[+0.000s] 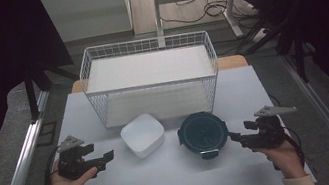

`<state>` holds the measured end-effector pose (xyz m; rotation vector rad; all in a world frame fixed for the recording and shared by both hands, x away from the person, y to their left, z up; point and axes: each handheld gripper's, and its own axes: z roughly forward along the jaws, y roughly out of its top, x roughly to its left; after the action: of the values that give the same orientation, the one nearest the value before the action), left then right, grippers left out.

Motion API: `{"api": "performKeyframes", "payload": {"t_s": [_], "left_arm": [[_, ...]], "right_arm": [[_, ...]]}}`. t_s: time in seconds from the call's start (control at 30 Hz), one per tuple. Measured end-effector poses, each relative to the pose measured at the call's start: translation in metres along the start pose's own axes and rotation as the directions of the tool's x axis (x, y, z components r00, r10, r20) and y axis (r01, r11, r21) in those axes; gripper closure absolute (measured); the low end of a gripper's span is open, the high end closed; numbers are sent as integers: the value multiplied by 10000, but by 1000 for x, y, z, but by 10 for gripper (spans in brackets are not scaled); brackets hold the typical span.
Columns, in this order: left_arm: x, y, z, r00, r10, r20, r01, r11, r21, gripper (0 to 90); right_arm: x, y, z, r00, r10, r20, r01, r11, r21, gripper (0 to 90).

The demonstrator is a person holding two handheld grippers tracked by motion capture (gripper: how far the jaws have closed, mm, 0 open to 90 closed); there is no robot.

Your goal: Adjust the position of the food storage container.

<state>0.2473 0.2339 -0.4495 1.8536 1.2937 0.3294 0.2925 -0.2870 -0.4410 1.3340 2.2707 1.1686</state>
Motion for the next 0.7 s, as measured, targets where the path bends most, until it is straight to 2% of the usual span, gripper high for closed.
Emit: {"api": "performKeyframes", "payload": {"t_s": [0.37, 0.53, 0.6, 0.67, 0.7], "left_arm": [[-2, 2, -2, 10000, 41, 67, -41, 10000, -33, 187], [-1, 2, -2, 9999, 29, 144, -28, 10000, -34, 187], [1, 2, -2, 9998, 44, 210, -44, 10000, -5, 187], [4, 2, -1, 9997, -14, 230, 14, 10000, 12, 187], [5, 2, -1, 9997, -4, 235, 4, 10000, 30, 187]], "right_arm": [[-3, 0, 1, 10000, 56, 42, -57, 9998, 178, 310], [-7, 10, 3, 9997, 150, 202, -155, 9996, 253, 385], [-10, 20, 8, 9996, 48, 278, -65, 9980, 637, 433], [-10, 24, 10, 9997, 75, 239, -93, 9971, 758, 448], [-12, 33, 14, 9995, 14, 312, -42, 9960, 892, 483]]}}
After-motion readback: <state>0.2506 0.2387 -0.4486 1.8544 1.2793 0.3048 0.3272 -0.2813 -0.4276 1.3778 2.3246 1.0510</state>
